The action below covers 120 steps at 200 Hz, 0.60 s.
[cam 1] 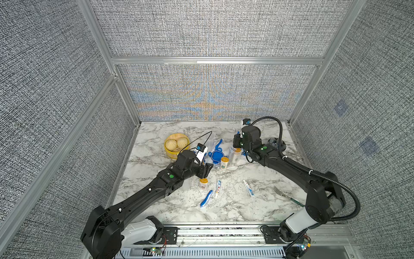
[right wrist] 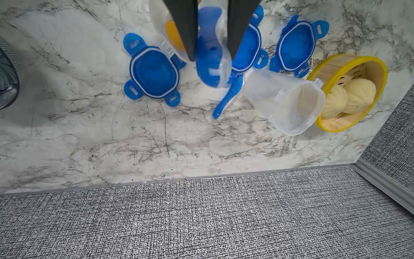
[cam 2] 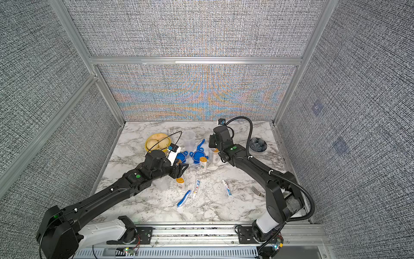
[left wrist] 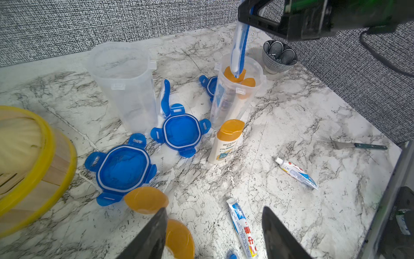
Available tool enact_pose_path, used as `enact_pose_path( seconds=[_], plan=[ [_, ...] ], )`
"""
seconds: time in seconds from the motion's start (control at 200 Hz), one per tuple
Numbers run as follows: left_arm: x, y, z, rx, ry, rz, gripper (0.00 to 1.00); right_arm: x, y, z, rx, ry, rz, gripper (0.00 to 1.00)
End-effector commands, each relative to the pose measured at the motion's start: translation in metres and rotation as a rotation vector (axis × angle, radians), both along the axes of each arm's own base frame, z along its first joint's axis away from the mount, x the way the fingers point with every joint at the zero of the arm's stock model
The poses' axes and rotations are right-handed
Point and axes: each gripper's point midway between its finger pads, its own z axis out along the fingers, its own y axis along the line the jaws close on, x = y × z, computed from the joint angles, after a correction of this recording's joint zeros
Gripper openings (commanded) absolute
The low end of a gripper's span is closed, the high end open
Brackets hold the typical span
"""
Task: Pack away toiletry kits
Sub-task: Place the toiletry item into the container.
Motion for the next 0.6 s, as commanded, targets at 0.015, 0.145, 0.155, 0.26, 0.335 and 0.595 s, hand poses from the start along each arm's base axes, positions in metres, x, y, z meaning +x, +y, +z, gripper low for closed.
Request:
enact_pose_path(
  seconds=[0.015, 0.145, 0.155, 0.26, 0.335, 0.595],
  plan=[
    [0.004, -0.002, 0.004, -0.011, -0.025, -0.002, 0.66, 0.003, 0.000, -0.003, 0.021, -0.013, -0.014, 0.12],
    [0.004, -0.002, 0.004, -0.012, -0.022, -0.002, 0.66, -0.001, 0.001, -0.012, 0.033, 0.009, -0.009, 0.12],
    [0.004, -0.002, 0.004, -0.011, -0.022, -0.003, 0.66, -0.001, 0.001, -0.013, 0.034, 0.011, -0.009, 0.12],
    [0.004, -0.002, 0.003, -0.011, -0.022, -0.002, 0.66, -0.006, 0.003, -0.019, 0.044, 0.027, 0.004, 0.18],
    [0.003, -0.003, 0.004, -0.012, -0.024, -0.003, 0.66, -0.011, 0.002, -0.021, 0.046, 0.033, 0.006, 0.33],
    [0.005, -0.002, 0.007, -0.009, -0.029, 0.003, 0.66, -0.041, -0.014, 0.013, -0.003, -0.021, 0.039, 0.54]
  ],
)
